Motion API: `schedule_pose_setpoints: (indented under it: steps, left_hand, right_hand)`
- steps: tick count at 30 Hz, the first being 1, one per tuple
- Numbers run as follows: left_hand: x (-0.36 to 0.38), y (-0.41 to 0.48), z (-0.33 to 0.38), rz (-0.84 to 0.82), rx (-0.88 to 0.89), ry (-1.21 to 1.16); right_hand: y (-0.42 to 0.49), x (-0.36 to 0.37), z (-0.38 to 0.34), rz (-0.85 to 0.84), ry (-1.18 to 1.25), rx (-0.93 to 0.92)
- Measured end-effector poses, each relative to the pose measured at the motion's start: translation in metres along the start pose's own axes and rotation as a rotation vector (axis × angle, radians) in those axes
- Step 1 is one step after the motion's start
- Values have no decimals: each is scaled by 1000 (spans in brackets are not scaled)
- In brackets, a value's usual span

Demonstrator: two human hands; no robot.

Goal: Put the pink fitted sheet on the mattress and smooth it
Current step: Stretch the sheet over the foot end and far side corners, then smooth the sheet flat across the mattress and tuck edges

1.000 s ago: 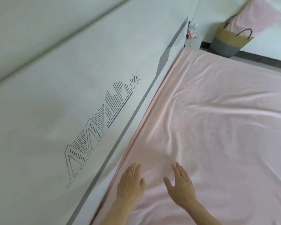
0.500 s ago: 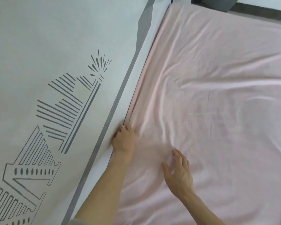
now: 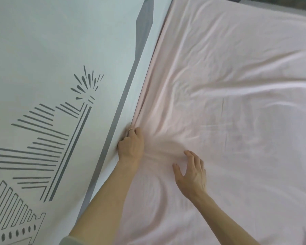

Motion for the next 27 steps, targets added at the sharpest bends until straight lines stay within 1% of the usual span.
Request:
schedule_pose_setpoints:
  steps: [1, 3, 5, 9, 10, 11, 13, 18, 23, 27]
  left_hand:
    - [-7, 7, 2, 66, 5, -9]
    - [-12, 21, 8, 72, 61, -46]
    - [-11, 31, 11, 72, 112, 23]
    - [-8, 52, 10, 23, 45, 156]
    - [-7, 57, 9, -23, 5, 162]
    - [-7, 64, 10, -5, -4, 165]
    - [-3, 77, 19, -39, 35, 131]
    - [-2, 80, 22, -116, -45, 118]
    - [-17, 85, 27, -100, 82, 262]
    - [-17, 83, 21, -12, 223, 440]
  right_hand:
    - [8, 3, -2, -2, -2, -11]
    - [20, 8, -6, -3, -29, -43]
    - [32, 15, -9, -20, -71, -82]
    - [46, 22, -4, -53, -119, -77]
    - [45, 23, -2, -58, -124, -80]
    - [45, 24, 0, -56, -121, -88]
    - [44, 25, 3, -52, -118, -107]
    - [43, 28, 7, -70, -105, -102]
    - [44, 25, 9, -86, -87, -94]
    - [50, 23, 10, -76, -59, -75]
Point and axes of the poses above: each hand's wrist, its own y-axis towards the middle knuckle, its own x-axis out of the palm, z = x × y, the point moved 6 cm from there along y, towards the middle knuckle, and after that the axes turned 10 degrees about z, right-handed, at the moved point
